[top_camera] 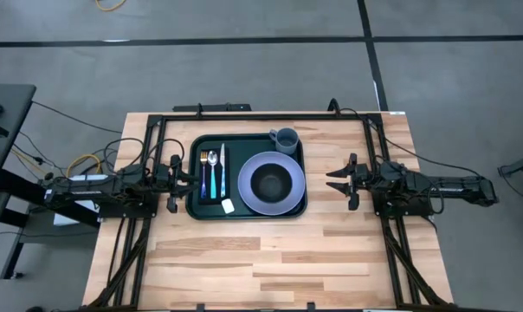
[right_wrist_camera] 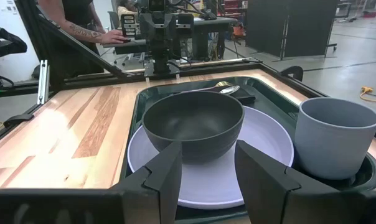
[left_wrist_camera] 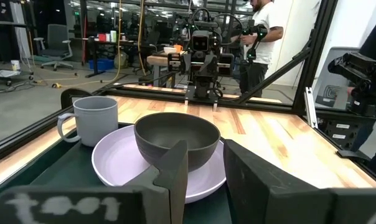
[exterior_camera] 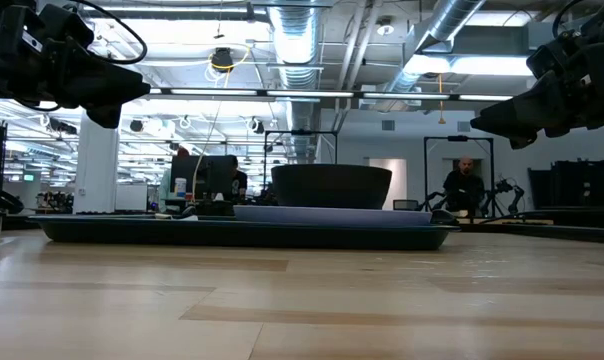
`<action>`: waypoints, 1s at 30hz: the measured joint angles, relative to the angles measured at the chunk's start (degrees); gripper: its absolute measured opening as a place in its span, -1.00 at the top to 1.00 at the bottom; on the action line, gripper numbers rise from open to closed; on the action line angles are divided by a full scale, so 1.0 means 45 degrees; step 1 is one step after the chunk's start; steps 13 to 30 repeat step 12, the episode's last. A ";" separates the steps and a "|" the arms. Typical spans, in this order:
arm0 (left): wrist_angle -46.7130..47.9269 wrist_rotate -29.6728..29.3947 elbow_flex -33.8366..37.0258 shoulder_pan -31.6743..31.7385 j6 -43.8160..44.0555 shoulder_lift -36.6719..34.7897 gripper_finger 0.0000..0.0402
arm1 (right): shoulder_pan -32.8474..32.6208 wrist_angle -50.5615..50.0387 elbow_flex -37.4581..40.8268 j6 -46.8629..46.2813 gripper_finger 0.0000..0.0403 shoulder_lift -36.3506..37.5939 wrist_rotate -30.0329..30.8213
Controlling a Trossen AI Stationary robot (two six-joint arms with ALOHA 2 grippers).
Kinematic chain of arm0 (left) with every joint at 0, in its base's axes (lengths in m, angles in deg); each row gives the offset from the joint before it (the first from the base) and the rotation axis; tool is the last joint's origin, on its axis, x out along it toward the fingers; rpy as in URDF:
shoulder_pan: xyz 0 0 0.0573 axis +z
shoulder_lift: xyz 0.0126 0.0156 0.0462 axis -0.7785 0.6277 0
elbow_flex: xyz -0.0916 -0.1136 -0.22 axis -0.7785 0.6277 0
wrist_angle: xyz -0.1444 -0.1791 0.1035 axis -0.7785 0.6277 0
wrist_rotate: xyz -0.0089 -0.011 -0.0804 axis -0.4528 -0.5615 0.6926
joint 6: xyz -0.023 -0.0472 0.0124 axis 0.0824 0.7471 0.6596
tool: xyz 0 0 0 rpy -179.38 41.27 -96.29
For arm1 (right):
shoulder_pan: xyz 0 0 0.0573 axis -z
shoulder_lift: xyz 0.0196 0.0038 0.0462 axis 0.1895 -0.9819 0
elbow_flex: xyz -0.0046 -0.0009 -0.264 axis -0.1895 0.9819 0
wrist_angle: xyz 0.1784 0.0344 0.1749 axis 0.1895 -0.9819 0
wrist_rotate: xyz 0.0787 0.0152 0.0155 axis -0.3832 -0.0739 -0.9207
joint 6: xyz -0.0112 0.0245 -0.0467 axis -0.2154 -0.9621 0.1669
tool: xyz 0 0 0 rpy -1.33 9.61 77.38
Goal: Set up tray
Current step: Return to Home Position
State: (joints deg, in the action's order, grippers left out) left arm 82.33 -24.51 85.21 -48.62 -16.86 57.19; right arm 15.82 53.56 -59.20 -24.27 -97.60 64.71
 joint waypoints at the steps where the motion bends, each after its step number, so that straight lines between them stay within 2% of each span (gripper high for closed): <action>1: -0.0004 0.0001 0.0001 -0.0004 -0.0010 0.0000 0.54 | -0.0002 0.0002 0.0002 0.0000 0.31 0.0000 0.0000; 30: -0.0001 0.0001 -0.0003 -0.0001 0.0010 0.0000 0.54 | -0.0001 -0.0001 0.0001 0.0000 0.31 0.0000 0.0000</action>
